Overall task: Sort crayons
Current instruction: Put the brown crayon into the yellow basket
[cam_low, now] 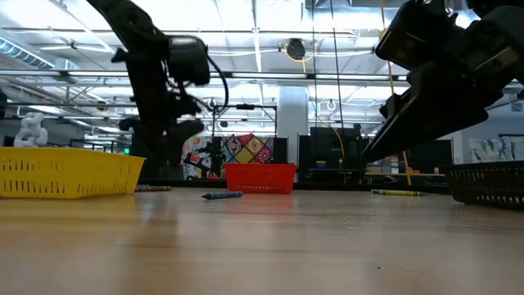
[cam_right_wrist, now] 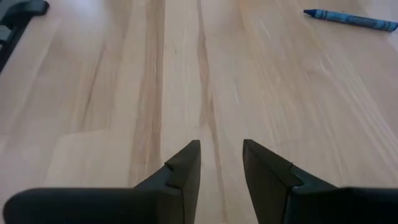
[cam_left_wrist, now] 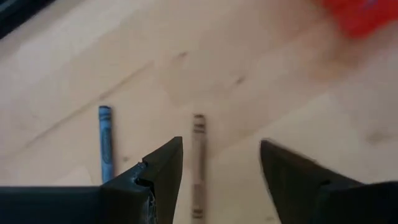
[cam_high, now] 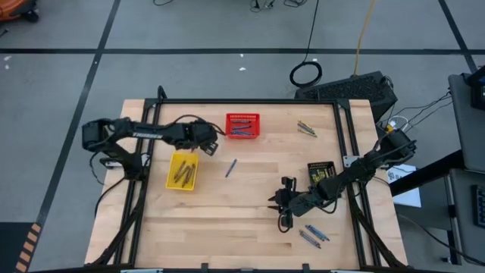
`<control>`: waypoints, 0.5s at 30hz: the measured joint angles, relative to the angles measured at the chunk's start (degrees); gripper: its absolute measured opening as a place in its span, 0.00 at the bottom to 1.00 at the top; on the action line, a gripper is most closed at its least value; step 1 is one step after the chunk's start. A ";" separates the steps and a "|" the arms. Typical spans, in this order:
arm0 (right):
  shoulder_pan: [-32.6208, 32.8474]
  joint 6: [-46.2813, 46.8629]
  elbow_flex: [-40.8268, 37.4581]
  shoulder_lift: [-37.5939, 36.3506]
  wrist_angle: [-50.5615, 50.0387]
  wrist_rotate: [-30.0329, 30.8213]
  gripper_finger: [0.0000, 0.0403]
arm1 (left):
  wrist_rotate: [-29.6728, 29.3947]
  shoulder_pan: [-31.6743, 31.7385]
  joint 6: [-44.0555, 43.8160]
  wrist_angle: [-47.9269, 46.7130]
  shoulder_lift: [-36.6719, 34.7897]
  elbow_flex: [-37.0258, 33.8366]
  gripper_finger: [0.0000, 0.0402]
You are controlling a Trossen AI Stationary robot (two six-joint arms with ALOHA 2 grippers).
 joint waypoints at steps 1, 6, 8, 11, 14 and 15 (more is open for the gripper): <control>0.00 0.00 0.00 0.00 0.25 0.03 0.26 | 0.60 1.02 0.58 -0.27 0.87 0.00 0.52; 0.00 0.00 0.00 0.00 0.24 0.06 0.26 | 2.79 5.15 1.42 -0.40 4.06 -0.02 0.50; 0.00 0.00 0.00 0.00 0.23 0.07 0.26 | 5.25 6.65 2.12 -0.33 5.14 -0.02 0.48; 0.00 0.00 0.00 0.00 0.24 0.02 0.26 | 8.02 8.28 3.30 -0.25 6.47 -0.02 0.43; 0.00 0.00 0.00 0.00 0.22 0.00 0.26 | 9.65 9.02 3.94 0.27 7.08 0.17 0.36; 0.00 0.00 0.00 0.00 0.23 0.00 0.26 | 10.15 9.20 4.31 0.37 7.12 0.17 0.34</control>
